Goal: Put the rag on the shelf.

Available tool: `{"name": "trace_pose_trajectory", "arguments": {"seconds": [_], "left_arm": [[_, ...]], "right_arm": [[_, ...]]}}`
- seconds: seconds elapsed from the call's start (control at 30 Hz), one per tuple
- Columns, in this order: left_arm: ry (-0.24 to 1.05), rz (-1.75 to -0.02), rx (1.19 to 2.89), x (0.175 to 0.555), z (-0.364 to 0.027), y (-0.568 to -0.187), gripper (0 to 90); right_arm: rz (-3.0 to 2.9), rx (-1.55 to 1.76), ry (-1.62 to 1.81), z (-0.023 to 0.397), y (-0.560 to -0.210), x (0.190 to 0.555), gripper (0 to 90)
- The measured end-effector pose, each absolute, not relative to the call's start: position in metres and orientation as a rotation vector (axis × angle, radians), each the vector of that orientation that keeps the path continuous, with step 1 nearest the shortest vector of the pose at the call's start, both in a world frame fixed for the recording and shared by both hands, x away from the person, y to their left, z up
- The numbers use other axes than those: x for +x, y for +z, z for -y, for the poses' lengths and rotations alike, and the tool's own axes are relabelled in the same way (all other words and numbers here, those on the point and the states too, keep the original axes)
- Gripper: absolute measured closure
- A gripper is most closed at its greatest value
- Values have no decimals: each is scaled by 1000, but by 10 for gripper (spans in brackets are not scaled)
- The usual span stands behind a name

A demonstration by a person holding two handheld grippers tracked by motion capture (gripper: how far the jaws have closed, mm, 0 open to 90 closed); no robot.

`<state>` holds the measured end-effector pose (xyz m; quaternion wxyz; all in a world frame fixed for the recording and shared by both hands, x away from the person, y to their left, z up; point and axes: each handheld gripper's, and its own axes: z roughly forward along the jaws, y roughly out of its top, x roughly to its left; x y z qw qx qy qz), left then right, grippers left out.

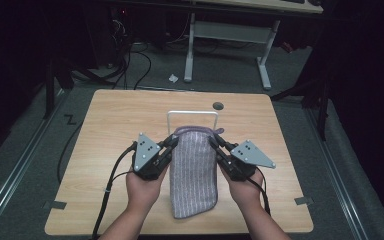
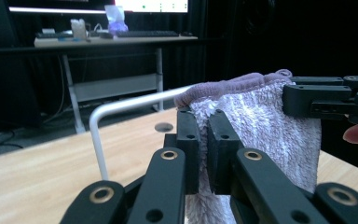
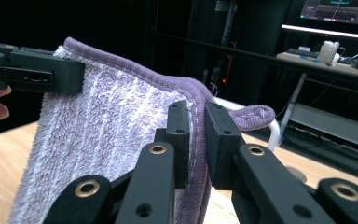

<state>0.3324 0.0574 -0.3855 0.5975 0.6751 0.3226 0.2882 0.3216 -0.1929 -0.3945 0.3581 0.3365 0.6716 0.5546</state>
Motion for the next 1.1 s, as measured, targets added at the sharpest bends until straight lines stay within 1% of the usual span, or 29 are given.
{"name": "trace_pose_trajectory", "arguments": {"seconds": [0.27, 0.67, 0.83, 1.1], "left_arm": [[681, -747, 1539, 346, -60, -366, 853], [662, -742, 1533, 371, -58, -350, 854], [672, -728, 1537, 380, -57, -346, 854], [688, -717, 1528, 406, -57, -339, 853]], "right_arm": [[-1705, 859, 1460, 192, -373, 334, 815], [-1688, 862, 1457, 196, -359, 348, 815], [-1682, 865, 1453, 198, -353, 354, 815], [-1658, 879, 1452, 197, -342, 379, 816]]}}
